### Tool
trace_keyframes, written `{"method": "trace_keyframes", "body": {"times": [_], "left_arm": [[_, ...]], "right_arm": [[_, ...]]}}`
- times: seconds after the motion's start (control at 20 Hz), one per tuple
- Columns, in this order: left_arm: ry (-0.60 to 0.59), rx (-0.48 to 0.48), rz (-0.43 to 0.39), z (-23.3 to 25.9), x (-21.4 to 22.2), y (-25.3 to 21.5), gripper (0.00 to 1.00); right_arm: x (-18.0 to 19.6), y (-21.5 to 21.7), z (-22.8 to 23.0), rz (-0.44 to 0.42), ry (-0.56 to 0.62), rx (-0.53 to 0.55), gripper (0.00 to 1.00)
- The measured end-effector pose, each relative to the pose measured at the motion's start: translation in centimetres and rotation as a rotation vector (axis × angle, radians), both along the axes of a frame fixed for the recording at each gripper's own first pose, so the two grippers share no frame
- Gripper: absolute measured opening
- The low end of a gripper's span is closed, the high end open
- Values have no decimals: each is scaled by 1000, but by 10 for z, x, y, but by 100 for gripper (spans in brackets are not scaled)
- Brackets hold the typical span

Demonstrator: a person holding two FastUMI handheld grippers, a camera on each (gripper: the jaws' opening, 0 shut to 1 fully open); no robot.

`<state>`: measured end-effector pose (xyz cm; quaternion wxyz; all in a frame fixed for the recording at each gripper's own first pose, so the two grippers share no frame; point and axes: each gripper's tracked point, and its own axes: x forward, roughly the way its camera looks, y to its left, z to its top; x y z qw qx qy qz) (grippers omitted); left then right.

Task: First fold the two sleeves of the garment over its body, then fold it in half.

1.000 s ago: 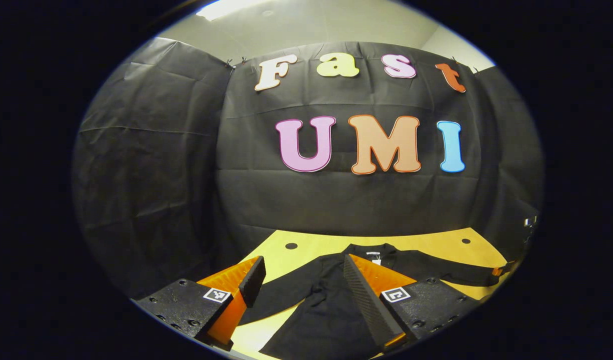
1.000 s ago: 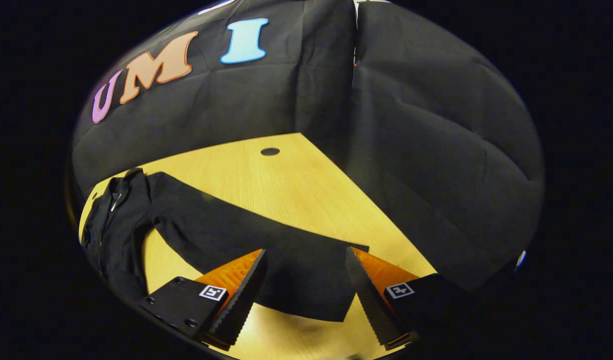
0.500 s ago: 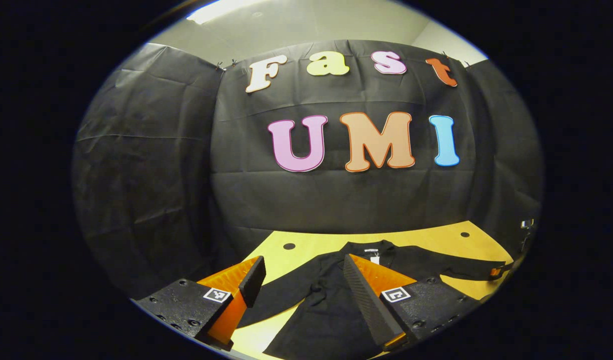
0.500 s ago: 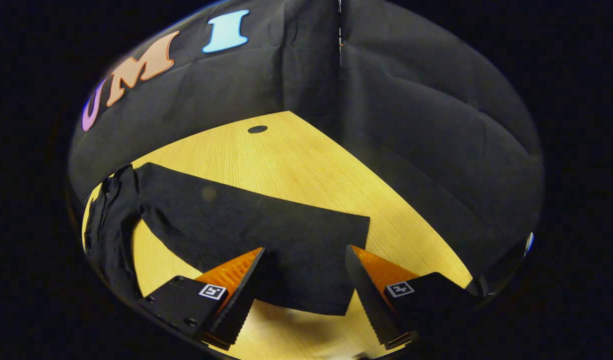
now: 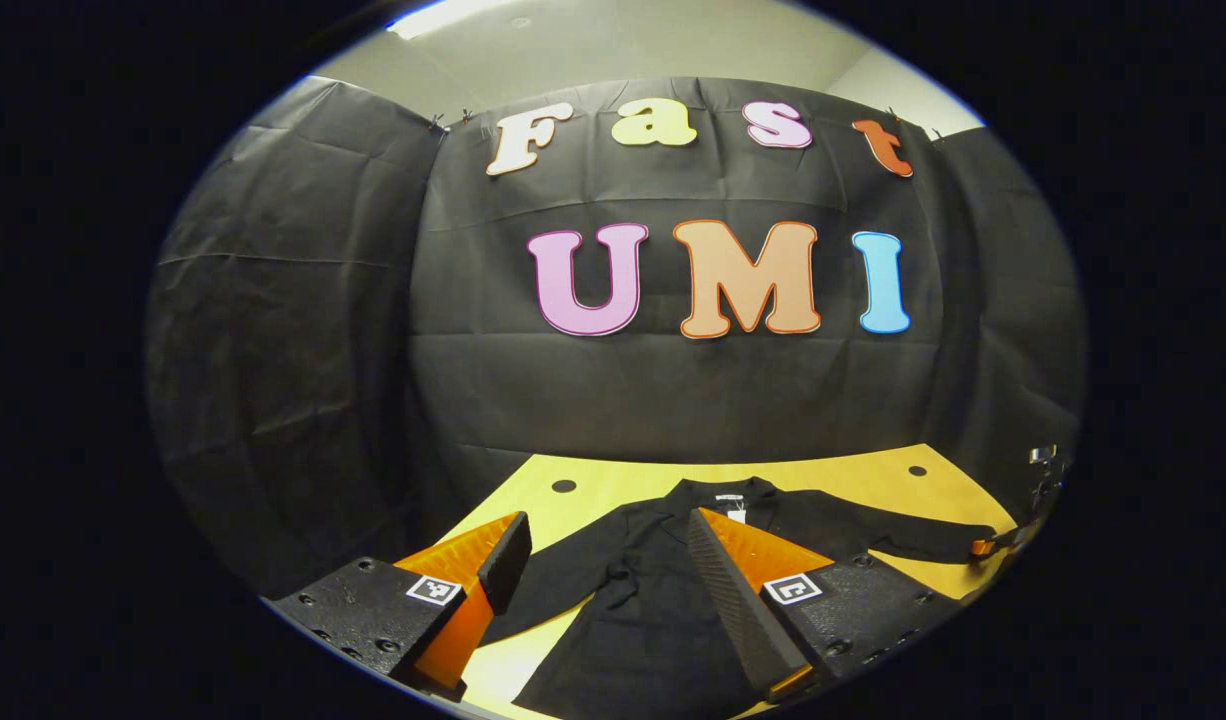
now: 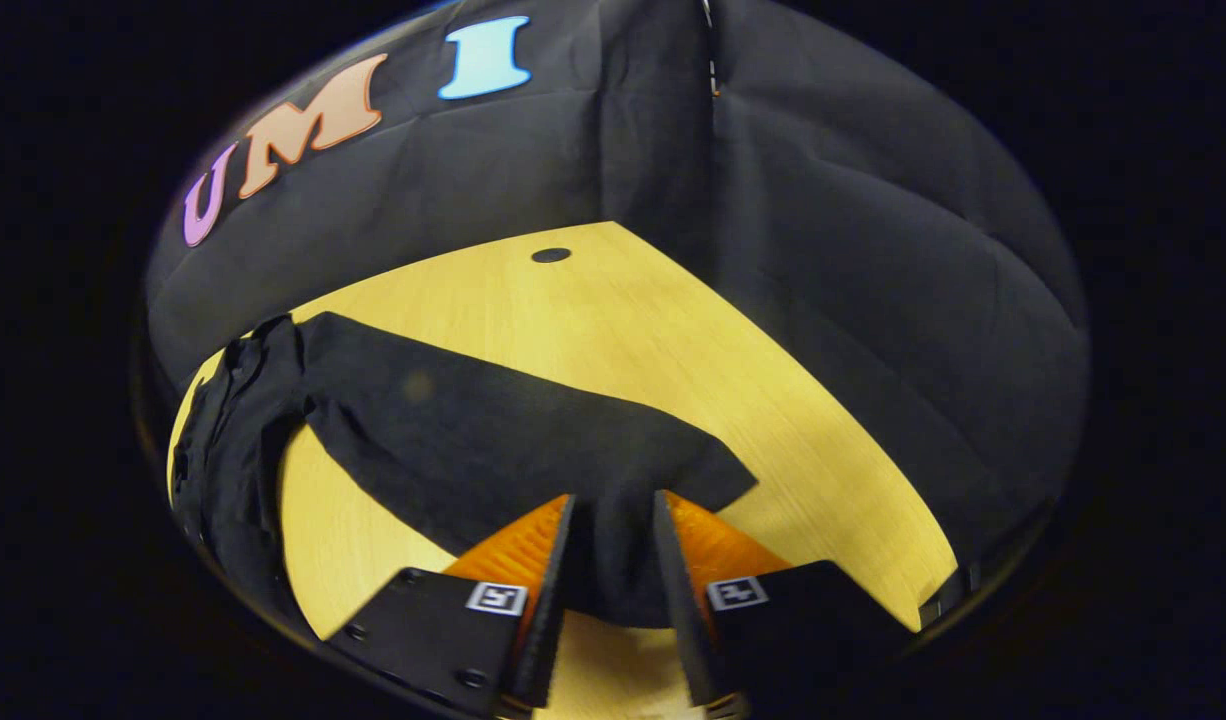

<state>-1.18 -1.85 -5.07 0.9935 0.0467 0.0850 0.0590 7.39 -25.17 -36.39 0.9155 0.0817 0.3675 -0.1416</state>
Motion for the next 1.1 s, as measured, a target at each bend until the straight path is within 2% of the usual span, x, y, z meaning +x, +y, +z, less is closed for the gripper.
{"method": "trace_keyframes", "body": {"times": [0.05, 0.1, 0.15, 0.2, 0.25, 0.3, 0.35, 0.4, 0.55, 0.6, 0.65, 0.9, 1.0, 1.05, 1.1], "left_arm": [[-2, 4, -3, 0, 0, 0, 94], [-5, 8, -6, 0, 1, -1, 94], [-7, 13, -10, 2, 1, -1, 94], [-9, 16, -15, 1, 1, -2, 94], [-9, 19, -18, 1, 2, -2, 94], [-8, 21, -21, 0, 1, -2, 93], [-6, 21, -24, 0, 3, -1, 94], [-4, 19, -28, -1, 2, -1, 94], [-23, 14, -36, 4, 3, 1, 94], [-27, 10, -40, 4, 3, 3, 94], [-25, 6, -41, 3, 3, 4, 94], [-13, -24, -53, -6, 4, 14, 94], [-3, -38, -63, -12, 5, 19, 94], [-1, -45, -66, -15, 6, 21, 94], [2, -53, -68, -17, 8, 24, 94]], "right_arm": [[1, 4, 1, 11, -3, 11, 41], [2, 6, 1, 4, -3, 13, 40], [3, 7, 2, 8, -10, 24, 26], [3, 10, 0, 0, -3, 34, 26], [6, 10, 2, -9, -8, 41, 12], [5, 11, 1, -12, -1, 52, 12], [6, 11, 2, -17, -1, 55, 4], [5, 11, 2, -18, 12, 58, 7], [4, 11, 6, -22, 66, 63, 7], [7, 14, 8, -19, 76, 68, 0], [10, 15, 15, -19, 67, 72, 3], [35, 28, 70, -18, -30, 83, 4], [46, 33, 97, -8, -64, 72, 3], [52, 37, 113, -3, -87, 62, 0], [59, 43, 129, 5, -114, 58, 3]]}}
